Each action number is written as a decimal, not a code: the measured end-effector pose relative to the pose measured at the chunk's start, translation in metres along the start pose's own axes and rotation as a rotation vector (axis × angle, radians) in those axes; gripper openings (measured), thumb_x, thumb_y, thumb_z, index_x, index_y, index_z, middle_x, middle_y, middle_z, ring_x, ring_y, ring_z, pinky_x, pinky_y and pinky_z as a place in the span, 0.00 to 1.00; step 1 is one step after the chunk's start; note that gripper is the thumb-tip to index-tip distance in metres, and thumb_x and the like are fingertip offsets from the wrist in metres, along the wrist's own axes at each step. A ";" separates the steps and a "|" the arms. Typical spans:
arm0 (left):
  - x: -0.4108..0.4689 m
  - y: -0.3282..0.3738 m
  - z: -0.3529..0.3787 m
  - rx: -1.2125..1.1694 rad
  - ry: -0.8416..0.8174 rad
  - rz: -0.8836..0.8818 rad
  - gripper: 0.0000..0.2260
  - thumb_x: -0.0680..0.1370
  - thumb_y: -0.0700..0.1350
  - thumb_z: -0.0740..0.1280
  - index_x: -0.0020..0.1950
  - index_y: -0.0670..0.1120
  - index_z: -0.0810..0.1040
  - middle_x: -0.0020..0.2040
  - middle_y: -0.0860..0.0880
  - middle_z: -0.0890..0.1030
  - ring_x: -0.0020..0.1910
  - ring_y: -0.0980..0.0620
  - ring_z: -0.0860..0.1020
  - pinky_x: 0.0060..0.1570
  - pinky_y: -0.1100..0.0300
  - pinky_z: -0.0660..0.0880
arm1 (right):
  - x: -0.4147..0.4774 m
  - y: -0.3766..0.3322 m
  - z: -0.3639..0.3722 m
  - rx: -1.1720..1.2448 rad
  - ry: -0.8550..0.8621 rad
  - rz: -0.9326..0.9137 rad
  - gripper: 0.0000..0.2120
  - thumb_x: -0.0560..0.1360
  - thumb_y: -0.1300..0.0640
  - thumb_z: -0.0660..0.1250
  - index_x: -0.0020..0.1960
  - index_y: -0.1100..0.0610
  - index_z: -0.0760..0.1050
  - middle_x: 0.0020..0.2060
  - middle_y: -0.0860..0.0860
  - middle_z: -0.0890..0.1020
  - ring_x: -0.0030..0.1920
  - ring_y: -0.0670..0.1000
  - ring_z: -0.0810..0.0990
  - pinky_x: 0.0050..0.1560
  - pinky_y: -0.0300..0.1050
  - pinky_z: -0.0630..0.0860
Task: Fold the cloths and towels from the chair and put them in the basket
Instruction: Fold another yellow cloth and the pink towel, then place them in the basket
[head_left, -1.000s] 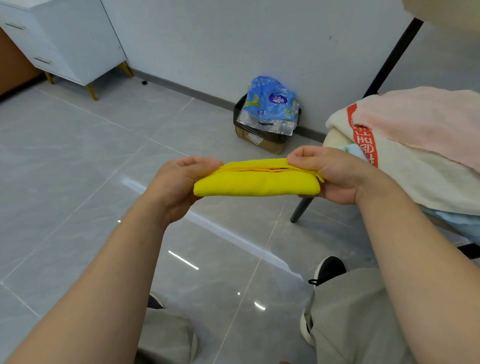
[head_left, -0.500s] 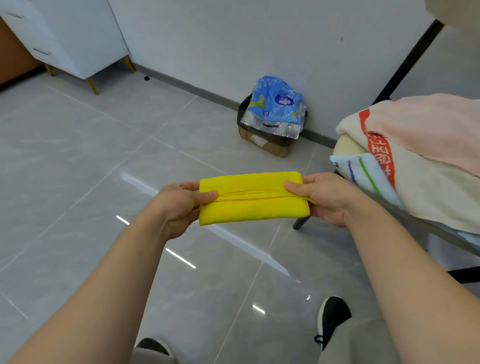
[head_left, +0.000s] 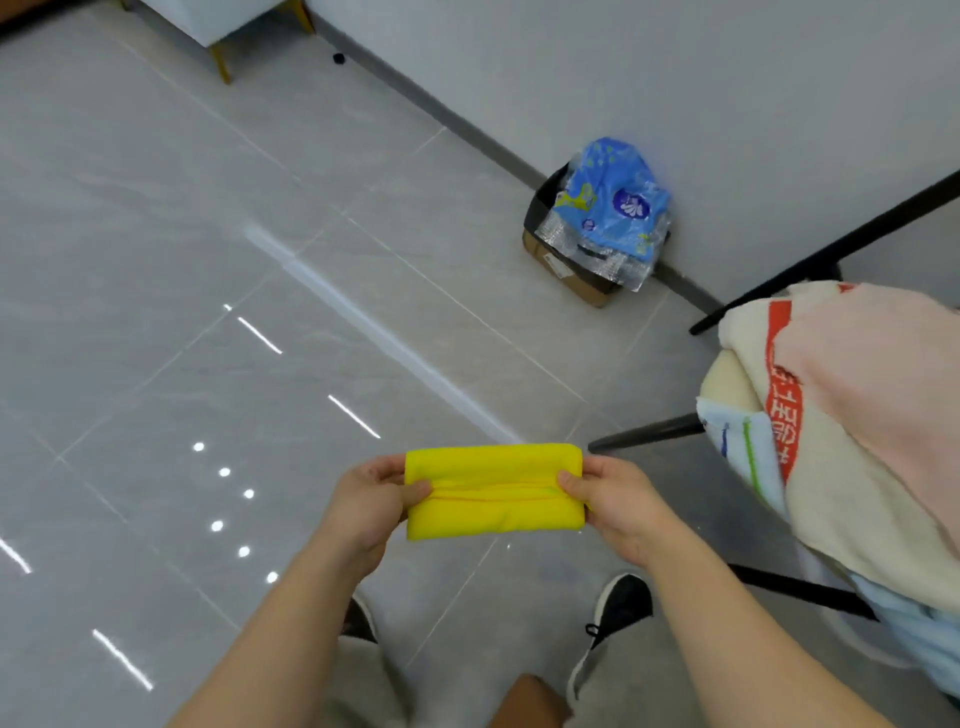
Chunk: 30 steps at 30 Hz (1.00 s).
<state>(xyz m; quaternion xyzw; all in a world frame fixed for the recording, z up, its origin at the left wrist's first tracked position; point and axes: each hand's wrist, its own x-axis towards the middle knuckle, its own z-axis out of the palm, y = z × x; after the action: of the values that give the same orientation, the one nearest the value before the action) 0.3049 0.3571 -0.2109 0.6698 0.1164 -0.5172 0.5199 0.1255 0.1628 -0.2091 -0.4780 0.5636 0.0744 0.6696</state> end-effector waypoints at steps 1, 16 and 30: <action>-0.028 0.011 -0.011 -0.024 0.002 -0.027 0.13 0.75 0.27 0.68 0.59 0.36 0.78 0.53 0.37 0.83 0.50 0.40 0.81 0.48 0.50 0.80 | -0.026 -0.016 0.008 -0.002 -0.024 0.029 0.12 0.80 0.68 0.64 0.63 0.68 0.76 0.54 0.60 0.84 0.55 0.60 0.83 0.59 0.57 0.79; -0.346 0.267 -0.185 0.221 0.194 0.240 0.12 0.70 0.30 0.75 0.48 0.43 0.81 0.47 0.41 0.84 0.48 0.43 0.83 0.53 0.44 0.80 | -0.337 -0.307 0.155 -0.498 -0.206 -0.182 0.08 0.76 0.59 0.72 0.56 0.54 0.81 0.46 0.50 0.83 0.44 0.48 0.78 0.44 0.44 0.74; -0.202 0.508 -0.205 0.379 0.299 0.442 0.10 0.70 0.31 0.70 0.44 0.46 0.79 0.42 0.48 0.83 0.27 0.49 0.79 0.34 0.57 0.73 | -0.189 -0.539 0.234 -0.180 -0.165 -0.110 0.05 0.74 0.64 0.60 0.48 0.62 0.74 0.36 0.61 0.84 0.25 0.52 0.73 0.27 0.39 0.67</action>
<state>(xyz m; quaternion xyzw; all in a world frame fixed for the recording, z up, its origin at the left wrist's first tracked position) 0.6855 0.3820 0.2309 0.8322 -0.0549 -0.3003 0.4629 0.5623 0.1283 0.2251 -0.5584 0.4707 0.1269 0.6712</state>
